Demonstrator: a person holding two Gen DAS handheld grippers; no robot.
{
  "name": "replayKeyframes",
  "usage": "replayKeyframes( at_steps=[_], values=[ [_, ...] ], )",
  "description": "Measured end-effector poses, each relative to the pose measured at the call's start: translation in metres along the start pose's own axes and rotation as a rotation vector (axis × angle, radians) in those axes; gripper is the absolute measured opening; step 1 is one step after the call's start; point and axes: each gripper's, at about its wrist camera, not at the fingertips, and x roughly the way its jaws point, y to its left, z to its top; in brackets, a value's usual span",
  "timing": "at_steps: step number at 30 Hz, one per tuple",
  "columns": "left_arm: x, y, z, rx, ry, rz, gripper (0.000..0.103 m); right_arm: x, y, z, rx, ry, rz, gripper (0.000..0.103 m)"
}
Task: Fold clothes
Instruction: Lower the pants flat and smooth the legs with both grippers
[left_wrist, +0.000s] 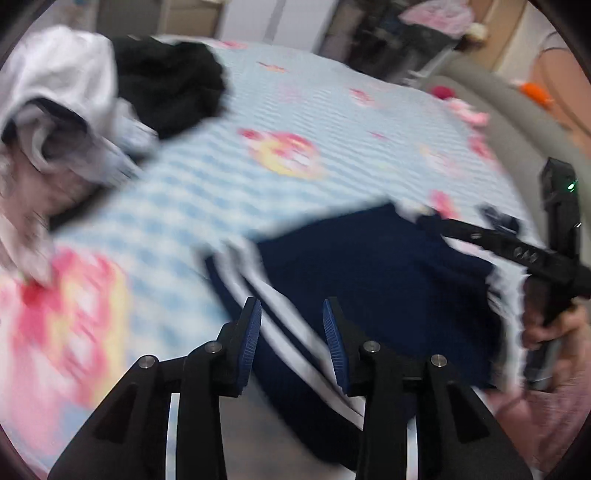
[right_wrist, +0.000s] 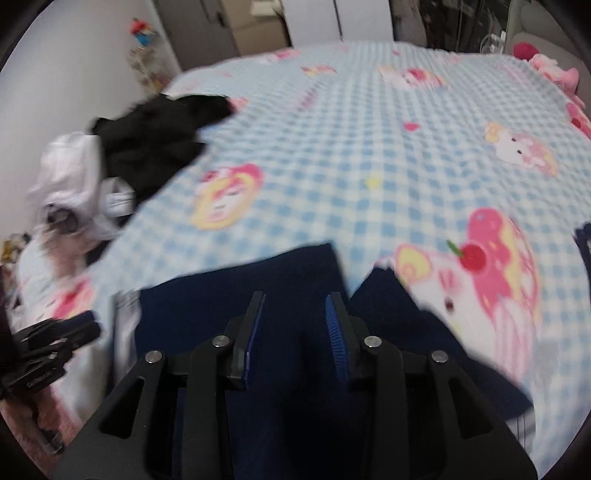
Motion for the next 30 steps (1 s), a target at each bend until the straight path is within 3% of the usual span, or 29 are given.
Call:
replayKeyframes(
  at_steps=[2,6,11,15,19,23,30],
  values=[
    [-0.002,-0.018,-0.019,0.02,0.021,-0.073,0.037,-0.023,0.009,-0.029,-0.018,0.0,0.008,0.044],
    [0.003,-0.048,-0.054,0.077,0.058,-0.11,0.037,-0.047,0.017,-0.093,-0.048,0.055,-0.022,0.044],
    [-0.003,-0.073,-0.073,0.162,0.028,-0.091,0.037,-0.058,0.008,-0.15,0.04,0.055,-0.035,0.044],
    [0.001,-0.084,-0.079,0.241,0.029,-0.045,0.037,-0.07,-0.003,-0.161,0.133,0.021,-0.019,0.044],
    [0.017,-0.093,-0.083,0.324,0.052,0.058,0.035,-0.078,-0.004,-0.161,0.128,0.006,-0.09,0.044],
    [0.016,-0.095,-0.081,0.34,0.058,0.078,0.012,-0.08,-0.016,-0.165,0.172,0.009,-0.137,0.044],
    [0.003,-0.095,-0.085,0.345,0.049,0.072,0.001,-0.081,-0.025,-0.171,0.193,0.024,-0.13,0.044]
  ],
)
